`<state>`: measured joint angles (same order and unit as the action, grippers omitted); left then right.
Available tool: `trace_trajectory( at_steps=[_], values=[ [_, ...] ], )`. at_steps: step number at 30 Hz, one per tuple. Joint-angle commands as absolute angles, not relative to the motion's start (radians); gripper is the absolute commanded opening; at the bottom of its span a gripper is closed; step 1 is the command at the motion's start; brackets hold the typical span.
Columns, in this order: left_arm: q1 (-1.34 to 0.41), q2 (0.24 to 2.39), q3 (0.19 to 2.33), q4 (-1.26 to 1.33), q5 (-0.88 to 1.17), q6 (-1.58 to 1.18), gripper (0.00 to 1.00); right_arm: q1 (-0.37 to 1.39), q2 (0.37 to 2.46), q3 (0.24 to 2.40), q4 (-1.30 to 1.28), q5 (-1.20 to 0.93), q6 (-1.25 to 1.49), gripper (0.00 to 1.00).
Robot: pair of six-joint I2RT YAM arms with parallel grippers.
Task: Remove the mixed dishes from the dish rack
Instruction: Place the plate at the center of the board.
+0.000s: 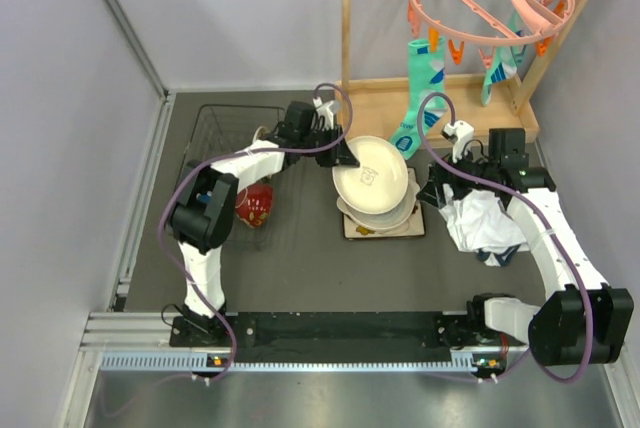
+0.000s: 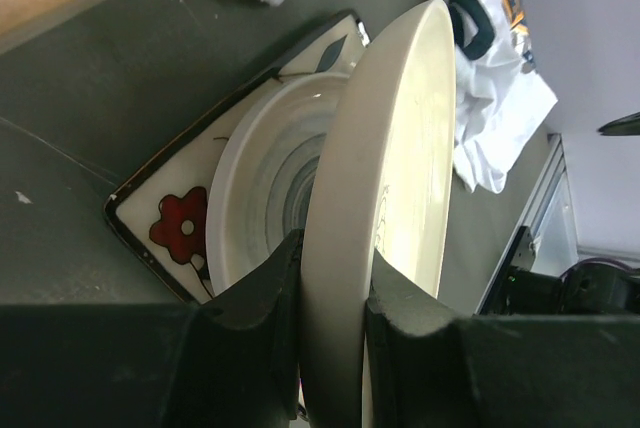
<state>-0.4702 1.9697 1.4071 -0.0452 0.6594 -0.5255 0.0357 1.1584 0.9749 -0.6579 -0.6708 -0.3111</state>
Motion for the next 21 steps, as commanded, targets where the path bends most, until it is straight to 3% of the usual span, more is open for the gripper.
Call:
trace_trajectory(
  at_steps=[1,12,21],
  values=[
    [-0.491,2.005,1.439,0.005,0.652,-0.511,0.00,0.023,1.124,0.969,-0.626,-0.680,-0.318,0.92],
    [-0.526,2.065,1.463,-0.034,0.652,-0.496,0.00,0.018,1.124,0.968,-0.629,-0.680,-0.318,0.92],
    [-0.555,2.079,1.470,-0.054,0.638,-0.468,0.22,0.017,1.123,0.968,-0.632,-0.684,-0.318,0.93]
  ],
)
